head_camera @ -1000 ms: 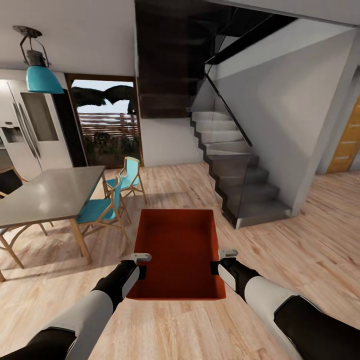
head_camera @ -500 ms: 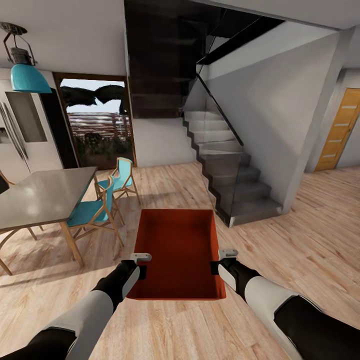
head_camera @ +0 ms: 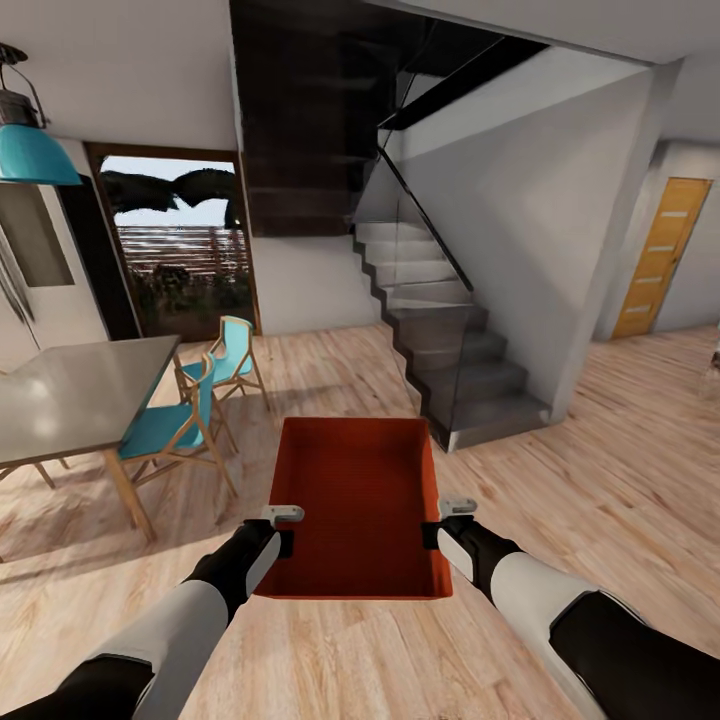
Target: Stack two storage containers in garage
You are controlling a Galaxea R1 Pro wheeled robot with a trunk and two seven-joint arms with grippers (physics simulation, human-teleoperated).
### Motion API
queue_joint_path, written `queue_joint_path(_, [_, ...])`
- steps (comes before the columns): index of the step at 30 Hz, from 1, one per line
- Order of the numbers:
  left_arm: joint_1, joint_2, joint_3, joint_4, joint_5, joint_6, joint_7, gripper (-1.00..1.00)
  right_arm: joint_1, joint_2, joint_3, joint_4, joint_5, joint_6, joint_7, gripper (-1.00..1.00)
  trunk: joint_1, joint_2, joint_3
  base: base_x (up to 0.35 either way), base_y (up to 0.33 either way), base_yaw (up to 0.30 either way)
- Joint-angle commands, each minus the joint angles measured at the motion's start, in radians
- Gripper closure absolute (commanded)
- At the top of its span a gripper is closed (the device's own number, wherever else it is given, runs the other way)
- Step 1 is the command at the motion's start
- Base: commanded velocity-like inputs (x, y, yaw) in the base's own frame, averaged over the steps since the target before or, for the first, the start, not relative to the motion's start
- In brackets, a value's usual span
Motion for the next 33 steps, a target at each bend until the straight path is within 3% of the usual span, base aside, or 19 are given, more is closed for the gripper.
queue_joint_path(1, [0.0,0.009,-0.014,0.031,0.012,0.007,0.011,1.0,-0.002,-0.001,-0.007,-0.006,0.004,0.005,-0.006,1.0,0.001,-0.003,-0.002,0.0,0.0,-0.268])
queue_joint_path(33, [0.0,0.009,-0.015,0.031,0.012,0.007,0.011,1.0,-0.002,0.001,-0.007,-0.006,0.004,0.005,-0.006,1.0,0.001,-0.003,-0.002,0.0,0.0,-0.27])
